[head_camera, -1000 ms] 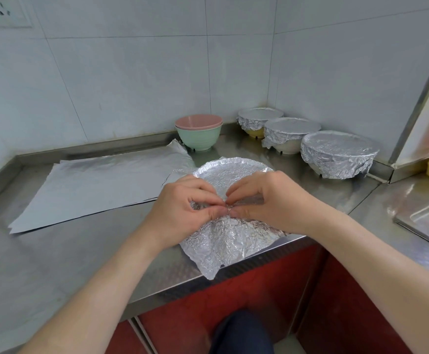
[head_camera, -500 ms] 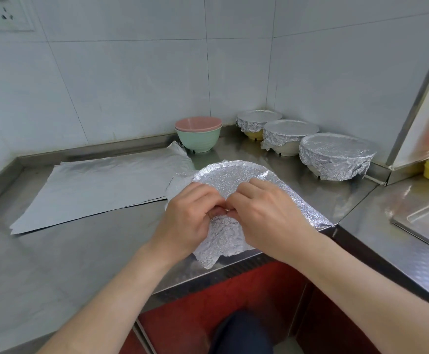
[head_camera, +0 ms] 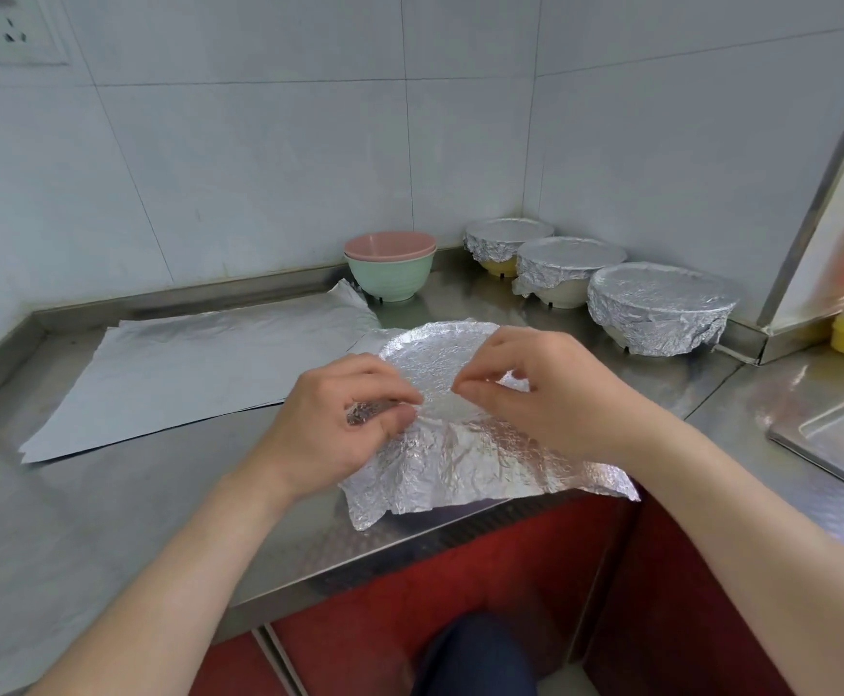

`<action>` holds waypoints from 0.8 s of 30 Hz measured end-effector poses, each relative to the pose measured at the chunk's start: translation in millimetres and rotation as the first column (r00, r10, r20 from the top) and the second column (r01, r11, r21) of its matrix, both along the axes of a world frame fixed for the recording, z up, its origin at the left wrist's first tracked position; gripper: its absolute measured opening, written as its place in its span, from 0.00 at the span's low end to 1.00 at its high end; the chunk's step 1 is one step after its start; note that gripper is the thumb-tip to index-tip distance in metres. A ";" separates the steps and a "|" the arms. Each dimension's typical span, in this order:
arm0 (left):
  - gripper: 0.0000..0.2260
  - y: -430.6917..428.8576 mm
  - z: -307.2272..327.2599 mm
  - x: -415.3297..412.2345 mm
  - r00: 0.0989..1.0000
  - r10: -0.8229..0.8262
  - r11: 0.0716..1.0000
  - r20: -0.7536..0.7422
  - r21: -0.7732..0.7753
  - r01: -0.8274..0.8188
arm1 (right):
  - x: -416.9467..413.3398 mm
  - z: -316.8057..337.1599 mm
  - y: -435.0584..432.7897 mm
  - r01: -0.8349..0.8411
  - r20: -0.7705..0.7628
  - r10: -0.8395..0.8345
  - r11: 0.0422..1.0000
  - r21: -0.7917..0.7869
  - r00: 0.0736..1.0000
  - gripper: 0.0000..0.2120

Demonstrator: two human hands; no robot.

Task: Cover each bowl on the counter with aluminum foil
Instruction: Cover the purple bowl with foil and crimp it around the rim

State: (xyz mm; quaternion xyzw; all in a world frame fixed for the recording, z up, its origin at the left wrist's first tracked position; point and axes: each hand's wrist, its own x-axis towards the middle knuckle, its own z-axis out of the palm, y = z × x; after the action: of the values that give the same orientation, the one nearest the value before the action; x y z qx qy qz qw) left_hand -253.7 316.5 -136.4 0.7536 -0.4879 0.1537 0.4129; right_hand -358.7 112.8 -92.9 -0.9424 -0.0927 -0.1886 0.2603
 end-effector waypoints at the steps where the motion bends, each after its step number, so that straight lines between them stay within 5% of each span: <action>1: 0.05 0.4 0.8 -0.7 1.000 -0.005 1.000 -0.020 -0.005 0.004 | 0.0 -0.3 -2.5 -0.007 -0.047 0.008 1.000 0.017 0.999 0.05; 7: 0.06 -13.3 2.6 -9.4 0.999 0.014 1.000 0.038 0.018 -0.014 | -0.5 -9.0 0.9 -0.026 -0.039 0.028 0.998 0.059 0.999 0.04; 16: 0.05 -19.3 -1.1 -6.8 0.998 -0.038 0.999 0.047 0.015 0.037 | 2.3 -30.5 10.4 0.000 0.175 0.048 0.964 -0.267 0.983 0.04; 24: 0.08 -21.5 -4.9 -11.3 0.999 -0.011 1.000 0.034 -0.024 0.012 | 7.0 -38.6 18.7 0.082 0.297 0.039 0.919 -0.386 0.954 0.11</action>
State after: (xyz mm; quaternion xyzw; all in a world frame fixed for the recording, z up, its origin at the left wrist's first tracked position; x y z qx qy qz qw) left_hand -265.0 295.0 -141.3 0.7429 -0.4971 0.1700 0.4148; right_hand -351.7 131.5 -131.5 -0.9368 -0.1566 -0.3094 0.0462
